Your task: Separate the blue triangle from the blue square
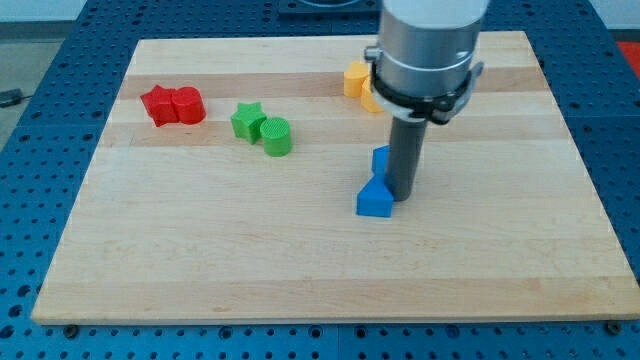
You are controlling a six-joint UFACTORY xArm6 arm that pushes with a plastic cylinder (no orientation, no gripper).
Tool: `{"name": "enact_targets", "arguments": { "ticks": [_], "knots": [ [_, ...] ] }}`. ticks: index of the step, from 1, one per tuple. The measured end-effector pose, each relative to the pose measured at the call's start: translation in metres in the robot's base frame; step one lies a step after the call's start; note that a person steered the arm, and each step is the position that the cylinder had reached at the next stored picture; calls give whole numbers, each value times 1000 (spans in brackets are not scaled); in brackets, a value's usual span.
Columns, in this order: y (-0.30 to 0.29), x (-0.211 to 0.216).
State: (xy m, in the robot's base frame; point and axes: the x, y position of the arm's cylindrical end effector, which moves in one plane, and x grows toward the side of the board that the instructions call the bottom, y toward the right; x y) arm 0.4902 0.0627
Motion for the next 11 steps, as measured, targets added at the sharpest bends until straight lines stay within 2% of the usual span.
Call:
{"name": "enact_targets", "arguments": {
  "ticks": [2,4,5,8,11],
  "knots": [
    [-67,32],
    [-105,84],
    [-138,89],
    [-149,33],
    [-243,46]
  ]
}}
